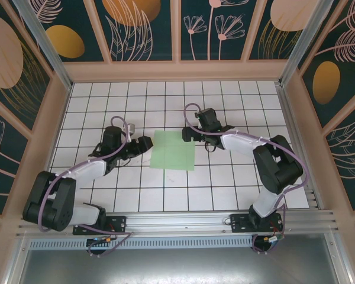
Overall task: Fold a paper plane with a square sheet of paper (fold left side to right side)
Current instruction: Hold the square sheet of paper at the center of the table.
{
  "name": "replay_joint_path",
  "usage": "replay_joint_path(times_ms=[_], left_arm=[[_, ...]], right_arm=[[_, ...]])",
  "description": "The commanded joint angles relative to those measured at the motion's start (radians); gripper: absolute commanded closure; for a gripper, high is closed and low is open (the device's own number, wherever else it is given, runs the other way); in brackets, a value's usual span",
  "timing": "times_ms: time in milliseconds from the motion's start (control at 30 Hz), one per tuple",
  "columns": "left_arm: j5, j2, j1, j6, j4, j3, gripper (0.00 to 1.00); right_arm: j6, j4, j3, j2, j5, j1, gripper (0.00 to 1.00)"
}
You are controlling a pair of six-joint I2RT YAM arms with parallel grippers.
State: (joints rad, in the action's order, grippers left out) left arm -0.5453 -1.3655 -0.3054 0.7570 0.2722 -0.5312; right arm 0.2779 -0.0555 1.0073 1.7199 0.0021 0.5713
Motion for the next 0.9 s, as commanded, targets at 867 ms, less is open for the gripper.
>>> replay_joint_path(times_ms=[867], left_arm=[[0.117, -0.309, -0.167, -0.059, -0.133, -0.122, 0.51]], right_arm=[[0.045, -0.09, 0.218, 0.29, -0.004, 0.089, 0.03]])
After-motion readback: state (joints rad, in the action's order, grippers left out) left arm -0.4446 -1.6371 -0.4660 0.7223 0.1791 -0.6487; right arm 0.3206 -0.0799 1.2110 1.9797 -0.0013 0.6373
